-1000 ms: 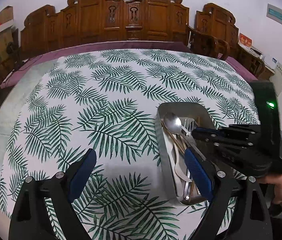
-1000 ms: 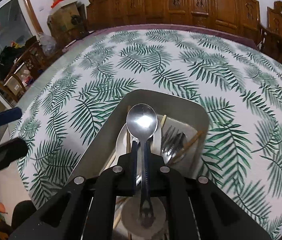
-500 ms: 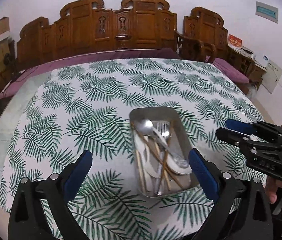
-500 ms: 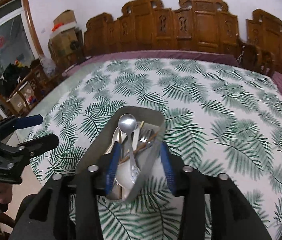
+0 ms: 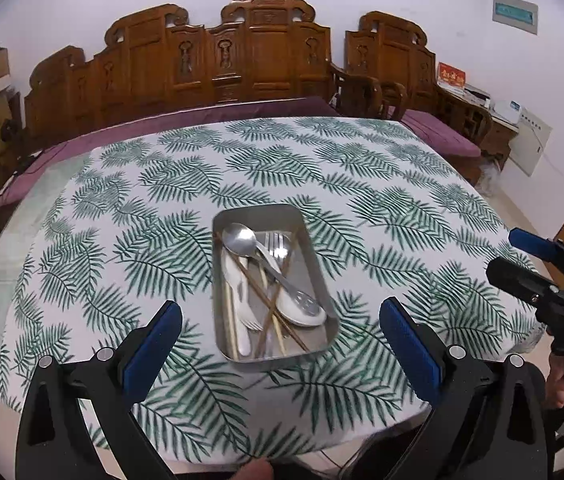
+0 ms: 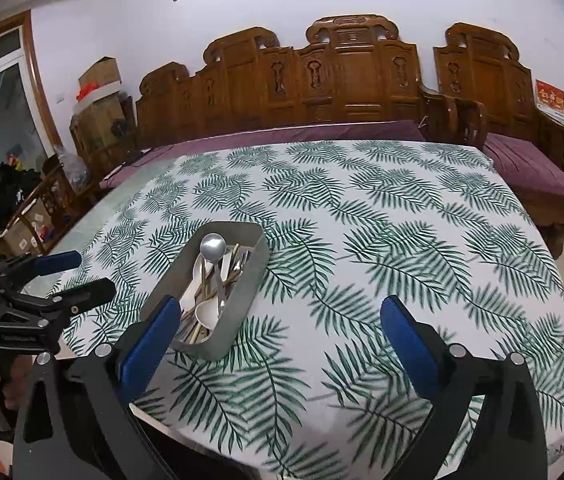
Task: Organize utensils
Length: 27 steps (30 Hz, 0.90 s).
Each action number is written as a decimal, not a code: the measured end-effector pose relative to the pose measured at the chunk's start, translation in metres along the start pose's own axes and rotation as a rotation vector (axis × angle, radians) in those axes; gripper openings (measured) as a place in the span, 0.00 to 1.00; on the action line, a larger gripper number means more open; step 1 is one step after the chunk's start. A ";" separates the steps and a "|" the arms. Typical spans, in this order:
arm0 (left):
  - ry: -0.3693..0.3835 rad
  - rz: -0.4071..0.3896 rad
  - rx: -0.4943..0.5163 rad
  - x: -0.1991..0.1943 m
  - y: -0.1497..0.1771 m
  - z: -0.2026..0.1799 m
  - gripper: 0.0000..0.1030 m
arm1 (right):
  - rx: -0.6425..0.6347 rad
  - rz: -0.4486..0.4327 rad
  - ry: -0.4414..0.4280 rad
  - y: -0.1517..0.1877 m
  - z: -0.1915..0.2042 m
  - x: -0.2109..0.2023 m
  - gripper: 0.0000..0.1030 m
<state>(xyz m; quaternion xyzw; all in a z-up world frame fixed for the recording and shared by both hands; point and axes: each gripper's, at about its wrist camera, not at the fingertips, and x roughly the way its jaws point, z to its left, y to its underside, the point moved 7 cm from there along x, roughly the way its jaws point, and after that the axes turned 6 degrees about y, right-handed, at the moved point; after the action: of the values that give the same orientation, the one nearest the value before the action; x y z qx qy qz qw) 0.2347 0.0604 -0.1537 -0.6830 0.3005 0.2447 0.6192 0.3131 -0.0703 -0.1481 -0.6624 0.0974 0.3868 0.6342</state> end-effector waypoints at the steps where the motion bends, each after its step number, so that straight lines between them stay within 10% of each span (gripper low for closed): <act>1: 0.004 0.002 -0.002 -0.001 0.002 -0.002 0.92 | 0.000 -0.004 0.005 0.002 -0.002 -0.005 0.98; 27: 0.047 -0.161 0.012 -0.115 0.010 -0.064 0.92 | 0.000 -0.142 0.062 0.013 -0.008 -0.120 0.98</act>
<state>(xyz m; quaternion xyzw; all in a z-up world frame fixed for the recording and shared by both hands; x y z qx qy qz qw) 0.1446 0.0090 -0.0728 -0.7069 0.2605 0.1763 0.6335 0.2266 -0.1232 -0.0822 -0.6793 0.0696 0.3200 0.6568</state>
